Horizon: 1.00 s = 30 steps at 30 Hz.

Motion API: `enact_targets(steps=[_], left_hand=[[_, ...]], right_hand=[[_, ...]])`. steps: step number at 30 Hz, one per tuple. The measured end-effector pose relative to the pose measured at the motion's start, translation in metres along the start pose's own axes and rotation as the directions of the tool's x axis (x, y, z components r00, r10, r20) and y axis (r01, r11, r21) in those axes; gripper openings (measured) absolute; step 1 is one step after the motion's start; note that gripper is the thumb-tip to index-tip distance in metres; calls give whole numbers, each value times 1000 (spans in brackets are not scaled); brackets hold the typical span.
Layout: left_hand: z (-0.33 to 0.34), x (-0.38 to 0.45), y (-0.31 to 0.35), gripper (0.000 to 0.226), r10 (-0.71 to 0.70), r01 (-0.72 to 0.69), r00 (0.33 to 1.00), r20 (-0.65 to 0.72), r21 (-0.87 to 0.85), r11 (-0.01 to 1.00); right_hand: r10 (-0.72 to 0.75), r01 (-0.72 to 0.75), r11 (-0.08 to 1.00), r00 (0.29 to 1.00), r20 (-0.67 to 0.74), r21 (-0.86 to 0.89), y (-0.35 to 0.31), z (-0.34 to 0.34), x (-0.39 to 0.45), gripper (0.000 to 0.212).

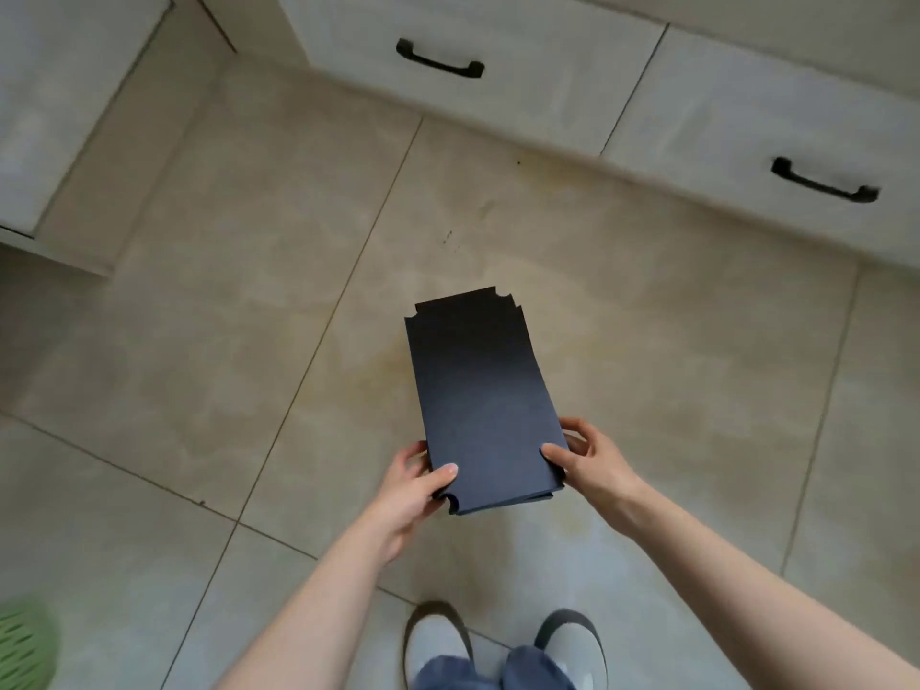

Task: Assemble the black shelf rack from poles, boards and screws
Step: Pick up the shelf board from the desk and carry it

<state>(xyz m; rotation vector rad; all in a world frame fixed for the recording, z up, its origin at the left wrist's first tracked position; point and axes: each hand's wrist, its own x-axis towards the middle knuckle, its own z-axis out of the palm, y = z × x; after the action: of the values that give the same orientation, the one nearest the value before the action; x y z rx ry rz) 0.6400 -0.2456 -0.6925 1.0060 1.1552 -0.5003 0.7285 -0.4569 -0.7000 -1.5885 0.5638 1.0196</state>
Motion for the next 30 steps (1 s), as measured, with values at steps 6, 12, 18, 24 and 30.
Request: enact_targets(steps=[6,12,18,24,30], left_hand=[[-2,56,-19,51,49,-50,998,37,36,998],[9,80,-35,49,115,-118,993,39,86,989],[14,94,-34,62,144,-145,989,24,270,952],[18,103,-31,66,90,-82,996,-2,388,918],[20,75,-17,70,58,-34,997,-41,444,895]], right_hand=[[9,-8,1000,998,-68,20,33,3,38,31],[-23,16,999,991,-132,-51,50,-5,56,35],[-35,16,991,989,-143,-130,50,-6,71,44],[13,-33,984,993,-114,-174,55,-8,85,53],[87,-138,960,974,-208,-244,40,-10,66,63]])
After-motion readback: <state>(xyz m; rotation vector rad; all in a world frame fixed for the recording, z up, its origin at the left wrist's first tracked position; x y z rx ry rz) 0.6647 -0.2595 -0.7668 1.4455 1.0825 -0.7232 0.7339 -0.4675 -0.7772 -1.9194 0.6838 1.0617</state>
